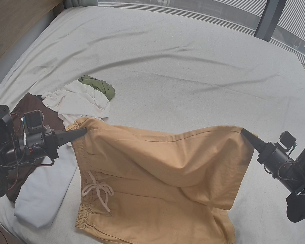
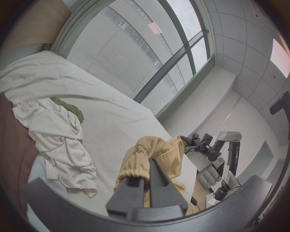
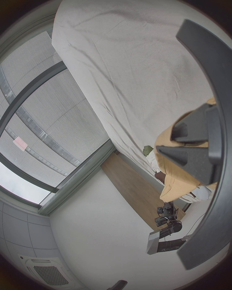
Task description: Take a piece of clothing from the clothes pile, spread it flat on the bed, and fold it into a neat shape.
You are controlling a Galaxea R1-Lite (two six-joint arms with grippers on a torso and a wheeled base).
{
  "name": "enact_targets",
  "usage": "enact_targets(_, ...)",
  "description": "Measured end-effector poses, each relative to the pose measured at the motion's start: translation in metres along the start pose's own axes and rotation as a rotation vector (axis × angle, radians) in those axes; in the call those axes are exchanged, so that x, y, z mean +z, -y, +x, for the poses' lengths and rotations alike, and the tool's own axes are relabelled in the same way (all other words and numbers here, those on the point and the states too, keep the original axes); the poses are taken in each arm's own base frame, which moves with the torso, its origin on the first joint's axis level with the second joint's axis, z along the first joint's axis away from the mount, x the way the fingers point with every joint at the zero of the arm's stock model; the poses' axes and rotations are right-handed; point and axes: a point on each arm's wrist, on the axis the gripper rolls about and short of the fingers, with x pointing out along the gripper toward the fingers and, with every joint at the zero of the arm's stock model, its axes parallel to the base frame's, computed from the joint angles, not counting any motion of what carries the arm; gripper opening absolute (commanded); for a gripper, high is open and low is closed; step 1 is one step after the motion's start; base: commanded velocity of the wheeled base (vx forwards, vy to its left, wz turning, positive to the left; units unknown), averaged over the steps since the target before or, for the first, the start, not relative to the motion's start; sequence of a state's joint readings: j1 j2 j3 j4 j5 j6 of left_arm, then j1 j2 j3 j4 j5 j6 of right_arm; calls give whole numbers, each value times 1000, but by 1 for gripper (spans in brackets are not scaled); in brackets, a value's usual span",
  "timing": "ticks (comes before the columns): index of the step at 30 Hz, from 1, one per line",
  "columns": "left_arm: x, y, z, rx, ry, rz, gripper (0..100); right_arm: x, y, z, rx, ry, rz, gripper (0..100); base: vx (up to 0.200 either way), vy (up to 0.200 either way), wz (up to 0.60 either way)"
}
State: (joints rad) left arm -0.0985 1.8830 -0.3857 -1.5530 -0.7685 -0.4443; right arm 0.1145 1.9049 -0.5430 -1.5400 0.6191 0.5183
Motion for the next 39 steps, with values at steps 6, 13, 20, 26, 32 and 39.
enact_targets(6, -1, -1, 0, 2, -2, -2, 0, 6, 4, -3, -8, 17, -13, 0, 0, 0, 0)
enact_targets(13, -4, -3, 1, 7, -10, 4, 0, 10, 6, -4, -14, 29, -19, 0, 0, 0, 0)
enact_targets(20, -13, -8, 2, 16, -38, 61, 0, 17, 4, -6, -5, 46, -3, 0, 0, 0, 0)
enact_targets(26, -14, -12, 2, 24, -40, 58, 0, 21, 5, -8, -6, 54, -10, 0, 0, 0, 0)
enact_targets(32, -12, -15, 2, 31, -34, 62, 0, 23, 6, -8, -9, 58, -13, 0, 0, 0, 0)
enact_targets(39, -12, -15, 1, 32, -33, 63, 0, 26, 7, -9, -11, 67, -21, 0, 0, 0, 0)
